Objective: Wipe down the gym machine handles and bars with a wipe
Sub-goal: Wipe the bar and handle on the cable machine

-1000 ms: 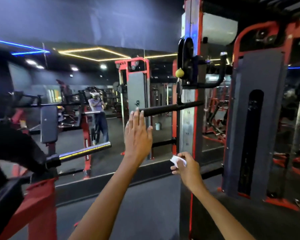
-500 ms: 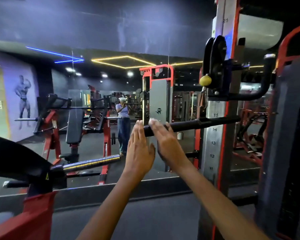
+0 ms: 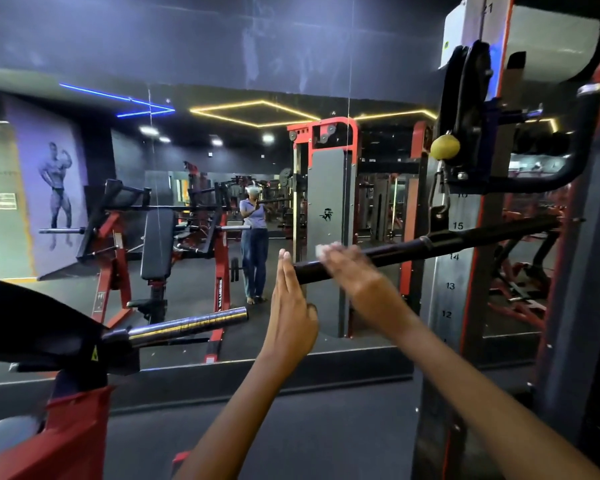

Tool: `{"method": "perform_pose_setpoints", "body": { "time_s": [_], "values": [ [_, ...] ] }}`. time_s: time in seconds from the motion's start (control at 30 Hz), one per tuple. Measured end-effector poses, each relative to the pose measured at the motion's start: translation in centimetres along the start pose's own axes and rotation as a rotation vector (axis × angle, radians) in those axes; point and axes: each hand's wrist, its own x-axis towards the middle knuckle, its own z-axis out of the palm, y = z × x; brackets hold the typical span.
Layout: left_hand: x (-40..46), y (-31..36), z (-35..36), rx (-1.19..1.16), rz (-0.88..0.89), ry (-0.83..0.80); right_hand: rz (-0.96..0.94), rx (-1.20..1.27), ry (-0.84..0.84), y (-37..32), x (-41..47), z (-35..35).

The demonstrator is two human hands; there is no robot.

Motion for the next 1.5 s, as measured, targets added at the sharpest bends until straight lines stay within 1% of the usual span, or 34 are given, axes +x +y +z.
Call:
{"method": "perform_pose_setpoints", "body": {
  "time_s": [0.03,0.1,0.13,0.17,0.2,0.27,0.3,0.33,0.37,0.43,0.47,0.5,0.53,0.57,0.63,0.67,0.7,0.73,0.83,0.87,0.9,0.97,1.0,1.03,1.07,1.1,1.17,1.2,1.23,1.27,1.33,1.4,1.43,1.5],
  "values": [
    [0.1,-0.2,0.0,0.011,0.002,-0.012,0.137,-0.012,0.036,2.0,-0.8,0.1],
    [0.4,-0.5,0.1,0.016,-0.007,-0.041,0.509,0.03,0.12,3.1,-1.2,-0.1],
    [0.5,-0.5,0.3,0.007,-0.013,-0.051,0.595,0.045,0.144,2.0,-0.4,0.2],
    [0.6,-0.6,0.5,-0.009,-0.013,-0.056,0.578,0.082,0.15,0.1,0.7,0.3],
    [0.7,-0.6,0.7,-0.027,-0.004,-0.059,0.459,0.107,0.118,-2.1,1.5,0.5],
    [0.8,-0.7,0.9,-0.025,0.018,-0.05,0.09,0.062,0.023,-4.9,1.6,0.9],
    [0.9,-0.7,0.9,0.007,0.014,-0.038,-0.013,0.042,-0.008,-4.1,1.3,0.8],
    [0.9,-0.8,0.9,0.075,0.012,-0.022,-0.027,0.009,-0.01,-2.3,0.6,0.6],
    [1.0,-0.9,0.9,0.18,0.043,0.01,0.035,-0.029,-0.001,0.1,-0.5,0.7],
    [1.6,0.0,1.1,0.374,0.202,0.072,0.376,-0.041,0.091,4.7,-2.9,0.6],
    [2.1,0.6,1.6,0.434,0.261,0.065,0.557,-0.049,0.148,5.8,-3.8,0.5],
    [2.6,1.4,2.3,0.475,0.272,0.027,0.677,-0.043,0.192,5.7,-3.8,0.8],
    [3.1,2.1,3.3,0.502,0.252,-0.015,0.7,-0.016,0.205,4.6,-3.2,1.0],
    [3.5,2.5,4.3,0.537,0.218,-0.049,0.631,0.011,0.186,3.2,-2.5,1.3],
    [4.1,2.0,5.5,0.611,0.182,-0.058,0.323,-0.018,0.069,1.2,-2.1,1.8],
    [4.2,1.4,5.7,0.624,0.193,-0.025,0.222,-0.065,0.042,1.8,-2.3,1.5],
    [4.2,0.6,5.7,0.614,0.222,0.009,0.206,-0.1,0.034,3.5,-2.9,1.0],
    [4.3,-0.1,5.7,0.598,0.254,0.048,0.279,-0.122,0.04,5.6,-3.8,0.4],
    [5.0,-0.5,5.6,0.561,0.244,0.044,0.69,-0.118,0.155,9.6,-6.1,-0.5],
    [5.3,-0.3,5.8,0.557,0.223,0.045,0.73,-0.111,0.178,9.1,-5.6,0.0],
    [5.7,0.1,6.1,0.568,0.204,0.048,0.676,-0.077,0.186,7.7,-4.5,0.5],
    [6.1,0.3,6.6,0.592,0.187,0.076,0.385,-0.021,0.077,4.6,-2.9,1.7],
    [6.2,0.0,6.8,0.592,0.191,0.104,0.231,-0.049,0.013,4.1,-2.7,2.0],
    [6.3,-0.5,6.7,0.588,0.201,0.131,0.128,-0.09,-0.016,5.0,-2.9,2.0],
    [6.3,-1.0,6.6,0.58,0.219,0.155,0.135,-0.101,-0.024,6.5,-3.4,1.7],
    [6.3,-1.4,6.4,0.568,0.238,0.17,0.231,-0.087,0.004,8.0,-4.2,1.3],
    [6.2,-2.1,6.2,0.55,0.27,0.17,0.525,-0.085,0.136,9.6,-5.4,0.7],
    [6.1,-2.2,6.4,0.547,0.275,0.164,0.615,-0.082,0.182,8.9,-5.1,1.0],
    [6.0,-2.3,6.6,0.545,0.27,0.159,0.62,-0.072,0.192,7.6,-4.1,1.7],
    [6.0,-2.3,7.0,0.543,0.26,0.161,0.566,-0.051,0.172,5.9,-2.8,2.5],
    [6.0,-2.4,7.5,0.532,0.218,0.163,0.357,-0.031,0.069,3.7,-0.6,3.7],
    [6.0,-2.6,7.5,0.52,0.184,0.17,0.229,-0.035,0.008,4.9,0.2,3.2],
    [6.1,-2.7,7.3,0.514,0.176,0.175,0.225,-0.042,-0.008,6.3,-0.1,2.7],
    [6.3,-3.1,7.1,0.506,0.178,0.189,0.353,-0.09,0.037,9.0,-1.7,1.8]
  ]
}}
